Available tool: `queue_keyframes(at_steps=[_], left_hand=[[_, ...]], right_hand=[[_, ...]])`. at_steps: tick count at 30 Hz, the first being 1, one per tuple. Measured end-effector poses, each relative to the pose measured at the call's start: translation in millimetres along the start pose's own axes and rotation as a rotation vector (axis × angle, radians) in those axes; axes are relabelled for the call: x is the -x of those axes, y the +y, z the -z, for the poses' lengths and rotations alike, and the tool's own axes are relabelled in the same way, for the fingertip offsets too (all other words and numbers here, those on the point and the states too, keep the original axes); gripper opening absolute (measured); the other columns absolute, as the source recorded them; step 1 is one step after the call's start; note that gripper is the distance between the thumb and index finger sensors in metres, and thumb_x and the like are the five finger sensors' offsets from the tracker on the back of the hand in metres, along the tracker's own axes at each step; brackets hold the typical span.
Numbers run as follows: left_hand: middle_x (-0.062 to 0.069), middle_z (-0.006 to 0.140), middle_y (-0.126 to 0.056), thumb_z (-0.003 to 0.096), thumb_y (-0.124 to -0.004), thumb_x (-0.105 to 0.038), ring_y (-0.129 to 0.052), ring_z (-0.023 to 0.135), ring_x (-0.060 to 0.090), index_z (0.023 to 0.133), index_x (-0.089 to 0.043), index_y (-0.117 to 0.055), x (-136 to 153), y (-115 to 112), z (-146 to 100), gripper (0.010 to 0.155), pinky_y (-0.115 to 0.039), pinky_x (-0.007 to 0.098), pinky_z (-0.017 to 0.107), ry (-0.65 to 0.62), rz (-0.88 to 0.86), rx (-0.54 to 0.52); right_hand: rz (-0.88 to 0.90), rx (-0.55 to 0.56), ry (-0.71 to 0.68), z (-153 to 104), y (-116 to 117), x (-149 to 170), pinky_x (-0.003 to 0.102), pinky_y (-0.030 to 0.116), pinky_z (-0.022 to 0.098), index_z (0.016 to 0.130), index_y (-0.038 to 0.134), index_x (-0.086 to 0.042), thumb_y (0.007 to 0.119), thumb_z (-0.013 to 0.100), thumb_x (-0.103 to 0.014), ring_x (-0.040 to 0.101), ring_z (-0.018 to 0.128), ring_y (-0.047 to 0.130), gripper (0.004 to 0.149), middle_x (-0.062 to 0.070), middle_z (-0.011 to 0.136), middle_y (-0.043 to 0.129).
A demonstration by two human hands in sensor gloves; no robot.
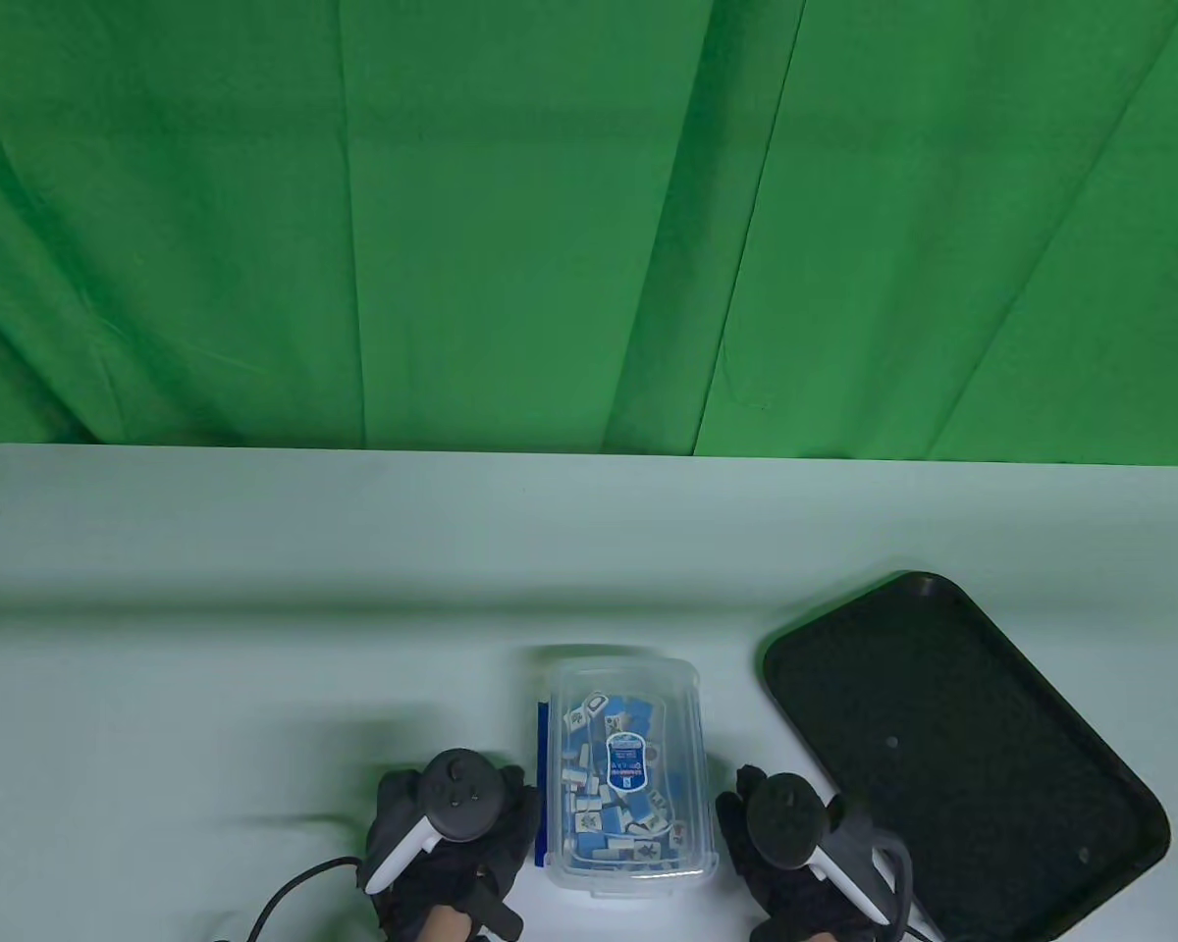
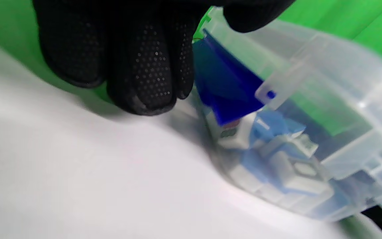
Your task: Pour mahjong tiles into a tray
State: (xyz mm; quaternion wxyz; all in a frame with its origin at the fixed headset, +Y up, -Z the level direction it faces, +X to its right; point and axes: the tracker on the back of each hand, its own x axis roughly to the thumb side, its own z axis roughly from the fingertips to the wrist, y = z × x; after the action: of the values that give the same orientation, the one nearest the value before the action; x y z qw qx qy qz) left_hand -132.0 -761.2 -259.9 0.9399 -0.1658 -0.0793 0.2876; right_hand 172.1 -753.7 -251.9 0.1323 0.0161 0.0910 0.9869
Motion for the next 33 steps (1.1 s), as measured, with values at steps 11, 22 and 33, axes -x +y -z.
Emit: queue_keyframes(at_steps=[11, 22, 33], left_hand=[[0.028, 0.093, -0.081, 0.0661, -0.049, -0.05, -0.093, 0.072, 0.04, 0.115, 0.005, -0.044, -21.0, -8.5, -6.1, 0.073, -0.072, 0.062, 0.056, -0.113, 0.035, -0.042], [0.026, 0.089, -0.083, 0.0664, -0.053, -0.048, -0.095, 0.068, 0.036, 0.113, 0.009, -0.041, -24.0, -14.2, -4.2, 0.074, -0.074, 0.06, 0.054, -0.102, 0.03, -0.016], [0.026, 0.087, -0.084, 0.0662, -0.052, -0.047, -0.096, 0.066, 0.035, 0.109, 0.012, -0.047, -24.5, -14.7, -3.9, 0.074, -0.075, 0.06, 0.053, -0.091, 0.028, -0.023]], right_hand=[[0.059, 0.037, -0.12, -12.4, 2.4, -17.0, 0.056, 0.068, 0.072, 0.12, 0.038, -0.007, 0.045, 0.065, -0.062, 0.04, 0.095, 0.078, 0.078, 0.014, 0.114, 0.069], [0.077, -0.04, -0.125, -9.7, 6.1, -21.5, 0.045, 0.078, 0.062, 0.118, 0.04, 0.0, 0.048, 0.067, -0.058, 0.029, 0.073, 0.089, 0.078, 0.012, 0.099, 0.078], [0.086, -0.057, -0.127, -9.7, 5.3, -22.7, 0.044, 0.079, 0.061, 0.117, 0.042, 0.003, 0.048, 0.068, -0.057, 0.028, 0.071, 0.09, 0.077, 0.012, 0.097, 0.08]])
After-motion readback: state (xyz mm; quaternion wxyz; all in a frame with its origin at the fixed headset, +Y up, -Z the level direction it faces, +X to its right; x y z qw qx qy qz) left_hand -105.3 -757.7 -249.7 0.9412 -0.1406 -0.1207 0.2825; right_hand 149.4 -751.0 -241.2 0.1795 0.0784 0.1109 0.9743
